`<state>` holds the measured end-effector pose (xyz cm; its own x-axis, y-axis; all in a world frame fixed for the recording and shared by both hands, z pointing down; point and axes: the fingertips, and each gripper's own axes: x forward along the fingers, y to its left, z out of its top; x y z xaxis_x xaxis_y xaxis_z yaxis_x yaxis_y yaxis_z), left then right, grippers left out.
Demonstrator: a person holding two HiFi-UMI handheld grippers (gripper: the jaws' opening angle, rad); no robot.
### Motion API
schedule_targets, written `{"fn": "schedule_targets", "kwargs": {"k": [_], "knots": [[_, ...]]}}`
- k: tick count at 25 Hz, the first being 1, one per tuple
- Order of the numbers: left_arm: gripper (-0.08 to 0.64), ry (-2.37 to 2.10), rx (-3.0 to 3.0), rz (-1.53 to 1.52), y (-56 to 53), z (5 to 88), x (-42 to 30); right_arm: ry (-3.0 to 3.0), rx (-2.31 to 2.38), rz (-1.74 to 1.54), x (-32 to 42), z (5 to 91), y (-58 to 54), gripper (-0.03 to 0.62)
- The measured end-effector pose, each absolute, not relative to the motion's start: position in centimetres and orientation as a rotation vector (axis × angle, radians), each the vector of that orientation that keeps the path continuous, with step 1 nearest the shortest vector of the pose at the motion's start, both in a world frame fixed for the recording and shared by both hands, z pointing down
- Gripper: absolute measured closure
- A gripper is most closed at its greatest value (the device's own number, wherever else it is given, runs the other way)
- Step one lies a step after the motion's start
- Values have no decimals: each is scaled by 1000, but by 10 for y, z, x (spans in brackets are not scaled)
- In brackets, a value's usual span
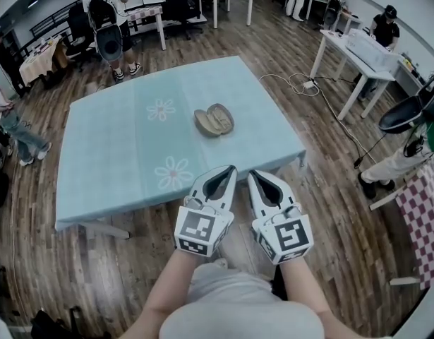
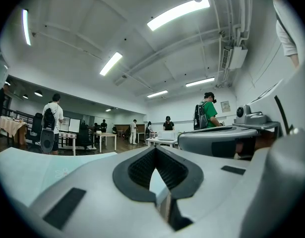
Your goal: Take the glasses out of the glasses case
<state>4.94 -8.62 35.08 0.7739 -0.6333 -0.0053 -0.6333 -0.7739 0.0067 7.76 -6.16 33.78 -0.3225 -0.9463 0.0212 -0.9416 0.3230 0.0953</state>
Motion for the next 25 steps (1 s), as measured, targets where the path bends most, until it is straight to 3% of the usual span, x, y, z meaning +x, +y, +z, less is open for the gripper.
{"fn": "schedule_targets", "kwargs": {"k": [25], "knots": [[552, -1115, 2858, 22, -169, 378, 44, -2510, 1725, -22, 79, 364, -145, 588]]}}
